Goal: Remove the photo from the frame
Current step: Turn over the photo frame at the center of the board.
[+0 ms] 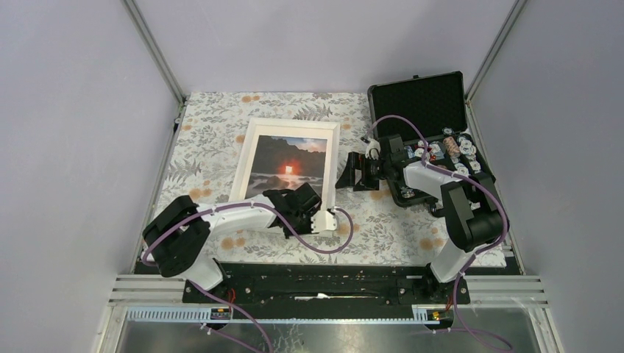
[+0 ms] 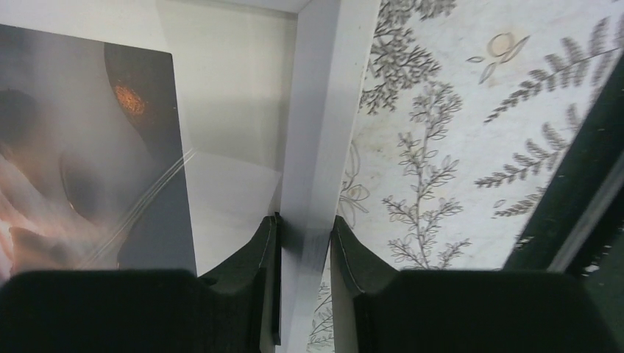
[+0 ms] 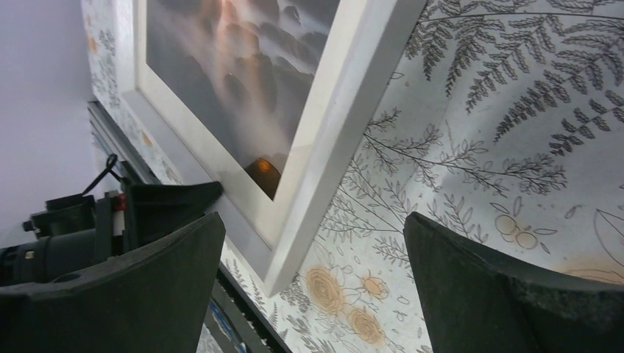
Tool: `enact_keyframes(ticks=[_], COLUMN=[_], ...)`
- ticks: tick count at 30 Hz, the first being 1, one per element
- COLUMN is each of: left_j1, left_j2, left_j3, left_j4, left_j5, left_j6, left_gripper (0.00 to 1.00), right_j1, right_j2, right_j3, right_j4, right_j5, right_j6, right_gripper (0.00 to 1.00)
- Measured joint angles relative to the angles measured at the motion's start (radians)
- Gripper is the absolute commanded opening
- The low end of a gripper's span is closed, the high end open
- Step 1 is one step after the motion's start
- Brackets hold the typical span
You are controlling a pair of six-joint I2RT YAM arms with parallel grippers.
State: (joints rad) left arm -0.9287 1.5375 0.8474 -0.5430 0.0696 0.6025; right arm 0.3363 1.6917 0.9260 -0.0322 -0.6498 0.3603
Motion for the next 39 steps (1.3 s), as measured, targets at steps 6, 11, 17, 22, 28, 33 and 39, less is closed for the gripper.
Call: enact_keyframes(ticks=[6,11,17,22,28,33,39], left_j1=[-0.002,0.002,0.007,0.015,0.036,0.055,0.06], left_j2=[-0.044,-0.072,-0.084,-0.101,-0.119,-0.143,-0.144], left_j3=[0.017,0.035,0.037,0.048,0.055,0.061,0.079], left_j4=[-0.013,-0.013,-0.017,-0.024,-0.021,-0.02,-0.008], left_j5=[0.058,0.1,0.13,0.153,0.189,0.22,0.249], left_j6=[-0.047,-0.078,-0.088,-0.101,-0.115,-0.132,-0.156], left_gripper=[0.0,0.0,0.0,0.0,0.0,0.0,0.0], right_j1=[-0.001,-0.001,-0.001,0.0,0.016,0.029,0.051], right_j2=[0.036,0.101,0.158,0.201,0.204,0.206,0.219], right_j3=[0.001,0.004,0.013,0.005,-0.051,-0.075,-0.113], right_j4=[0.04,0.045,0.089,0.197,0.341,0.447,0.566], right_j5=[-0.048,-0.072,-0.142,-0.216,-0.28,-0.307,-0.338], right_j6=[0.082,0.133,0.209,0.323,0.46,0.556,0.673], right_gripper=[1.0,1.0,0.95,0.85,0.81,0.78,0.77])
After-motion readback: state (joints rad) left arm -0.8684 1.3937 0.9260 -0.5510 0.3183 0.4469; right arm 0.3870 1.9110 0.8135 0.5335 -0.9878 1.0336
